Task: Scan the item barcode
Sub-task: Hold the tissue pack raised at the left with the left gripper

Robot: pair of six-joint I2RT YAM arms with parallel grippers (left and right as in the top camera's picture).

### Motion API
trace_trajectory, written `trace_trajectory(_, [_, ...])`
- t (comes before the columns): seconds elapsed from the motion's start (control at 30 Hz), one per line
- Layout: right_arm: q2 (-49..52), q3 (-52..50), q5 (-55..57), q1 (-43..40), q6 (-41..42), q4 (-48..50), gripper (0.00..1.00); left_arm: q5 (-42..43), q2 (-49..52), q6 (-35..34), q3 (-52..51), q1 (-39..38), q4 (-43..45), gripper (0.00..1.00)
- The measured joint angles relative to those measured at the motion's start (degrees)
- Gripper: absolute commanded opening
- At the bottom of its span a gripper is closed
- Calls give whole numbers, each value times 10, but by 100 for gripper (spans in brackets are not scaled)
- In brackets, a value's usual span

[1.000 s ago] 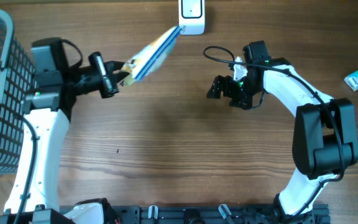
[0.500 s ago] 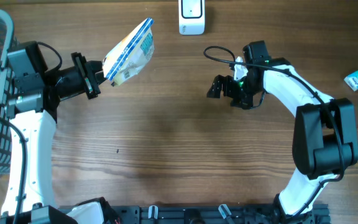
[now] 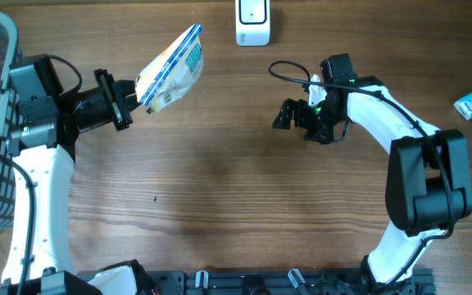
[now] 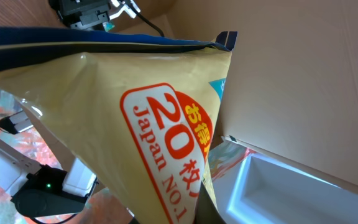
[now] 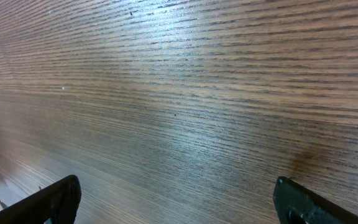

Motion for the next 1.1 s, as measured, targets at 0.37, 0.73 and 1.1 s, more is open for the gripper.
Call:
trace_trajectory(0.37, [0, 0, 2, 0, 0, 0, 100, 0, 0, 0, 0, 0, 0, 4])
trace_trajectory(0.73, [0, 0, 4, 0, 0, 0, 100, 0, 0, 0, 0, 0, 0, 4])
trace_trajectory(1.1, [0, 0, 9, 0, 0, 0, 100, 0, 0, 0, 0, 0, 0, 4])
